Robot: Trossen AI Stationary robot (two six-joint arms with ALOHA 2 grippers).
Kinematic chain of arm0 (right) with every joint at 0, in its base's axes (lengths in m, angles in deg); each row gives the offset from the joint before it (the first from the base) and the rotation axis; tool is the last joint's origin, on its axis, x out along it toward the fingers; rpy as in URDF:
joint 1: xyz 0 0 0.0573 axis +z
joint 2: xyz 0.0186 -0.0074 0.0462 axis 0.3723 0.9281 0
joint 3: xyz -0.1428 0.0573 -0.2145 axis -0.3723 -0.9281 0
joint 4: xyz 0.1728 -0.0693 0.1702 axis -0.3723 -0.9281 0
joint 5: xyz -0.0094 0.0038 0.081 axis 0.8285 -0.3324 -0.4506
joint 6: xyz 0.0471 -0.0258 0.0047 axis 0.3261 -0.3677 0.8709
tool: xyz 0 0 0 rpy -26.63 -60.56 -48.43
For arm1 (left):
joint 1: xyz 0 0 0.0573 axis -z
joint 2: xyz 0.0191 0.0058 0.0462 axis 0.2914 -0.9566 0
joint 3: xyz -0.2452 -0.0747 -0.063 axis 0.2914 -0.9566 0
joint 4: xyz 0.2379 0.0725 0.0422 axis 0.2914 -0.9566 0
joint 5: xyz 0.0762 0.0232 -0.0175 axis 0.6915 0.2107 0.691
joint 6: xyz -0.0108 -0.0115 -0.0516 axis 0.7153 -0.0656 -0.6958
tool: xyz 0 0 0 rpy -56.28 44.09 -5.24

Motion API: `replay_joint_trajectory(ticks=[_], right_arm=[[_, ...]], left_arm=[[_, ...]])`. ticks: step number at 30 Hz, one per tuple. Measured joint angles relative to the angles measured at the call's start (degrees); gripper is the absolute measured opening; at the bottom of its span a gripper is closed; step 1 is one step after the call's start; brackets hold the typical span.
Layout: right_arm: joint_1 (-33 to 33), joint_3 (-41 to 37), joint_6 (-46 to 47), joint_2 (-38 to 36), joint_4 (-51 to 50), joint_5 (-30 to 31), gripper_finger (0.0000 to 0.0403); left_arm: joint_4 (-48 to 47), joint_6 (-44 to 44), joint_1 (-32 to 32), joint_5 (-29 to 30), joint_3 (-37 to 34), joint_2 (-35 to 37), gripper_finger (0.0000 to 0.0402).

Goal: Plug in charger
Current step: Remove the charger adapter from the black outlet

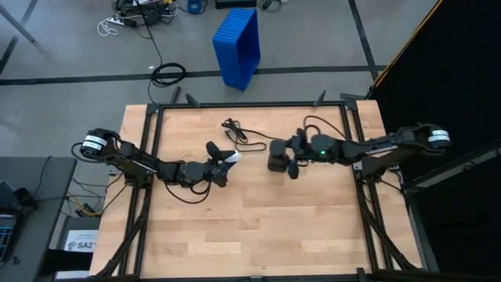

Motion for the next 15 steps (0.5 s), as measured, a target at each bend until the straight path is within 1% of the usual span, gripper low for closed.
replay_joint_trajectory(ticks=[3,6,9,15], right_arm=[[-0.1,-6.0,-0.6,-2.1,7.7,0.2,0.0226],[-0.1,-10.0,-2.2,-1.3,12.6,-0.1,0.0226],[-0.1,-11.5,-2.0,0.6,14.6,0.0,0.0226],[-0.1,-11.5,0.1,5.3,16.2,0.0,0.0226]], left_arm=[[0.6,-2.3,0.0,-3.8,0.0,0.0,0.0155],[2.4,-3.2,0.0,-6.5,0.0,0.0,0.0155],[3.0,-3.2,0.0,-7.4,0.0,0.0,0.0155],[3.1,-4.2,0.0,-7.6,0.0,0.0,0.0155]])
